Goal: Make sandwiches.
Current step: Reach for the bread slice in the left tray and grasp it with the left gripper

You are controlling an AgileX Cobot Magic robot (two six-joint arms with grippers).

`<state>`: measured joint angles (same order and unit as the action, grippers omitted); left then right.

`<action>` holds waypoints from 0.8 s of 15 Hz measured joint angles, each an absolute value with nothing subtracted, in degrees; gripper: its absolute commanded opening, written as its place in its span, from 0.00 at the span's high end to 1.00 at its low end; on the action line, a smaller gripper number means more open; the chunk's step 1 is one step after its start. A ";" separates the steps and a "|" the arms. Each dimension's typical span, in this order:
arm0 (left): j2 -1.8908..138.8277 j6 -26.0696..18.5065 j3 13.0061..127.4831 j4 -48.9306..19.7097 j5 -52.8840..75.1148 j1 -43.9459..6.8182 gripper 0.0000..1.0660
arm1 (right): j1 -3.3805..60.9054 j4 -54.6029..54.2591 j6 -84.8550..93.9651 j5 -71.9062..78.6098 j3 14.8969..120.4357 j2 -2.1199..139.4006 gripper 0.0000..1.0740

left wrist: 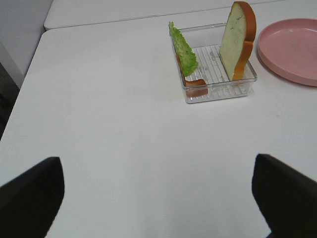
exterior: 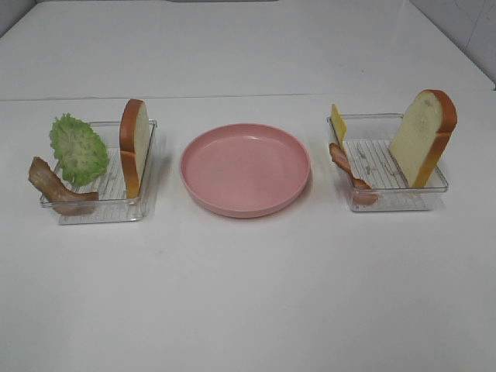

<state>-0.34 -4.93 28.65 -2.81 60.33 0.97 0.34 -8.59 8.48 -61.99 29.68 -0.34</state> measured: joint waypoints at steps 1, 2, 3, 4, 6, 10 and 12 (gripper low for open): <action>-0.34 -4.93 28.65 -2.81 60.33 0.97 0.09 | 0.34 -8.59 8.48 -61.99 29.68 -0.34 0.29; -0.34 -4.93 28.65 -2.81 60.33 0.97 0.09 | 0.34 -8.59 8.48 -61.99 29.68 -0.34 0.29; -0.34 -4.93 28.65 -2.81 60.33 0.97 0.09 | 0.34 -8.59 8.48 -61.99 29.68 -0.34 0.29; -0.34 -4.93 28.65 -2.81 60.33 0.97 0.09 | 0.34 -8.59 8.48 -61.99 29.68 -0.34 0.29; -0.34 -4.93 28.65 -2.81 60.33 0.97 0.09 | 0.34 -8.59 8.48 -61.99 29.68 -0.34 0.29; -0.34 -4.93 28.65 -2.81 60.33 0.97 0.09 | 0.34 -8.59 8.48 -61.99 29.68 -0.34 0.29; -0.34 -4.93 28.65 -2.81 60.33 0.97 0.09 | 0.34 -8.59 8.48 -61.99 29.68 -0.34 0.29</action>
<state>-0.34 -4.93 28.65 -2.81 60.33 0.97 0.34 -8.59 8.48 -61.99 29.68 -0.34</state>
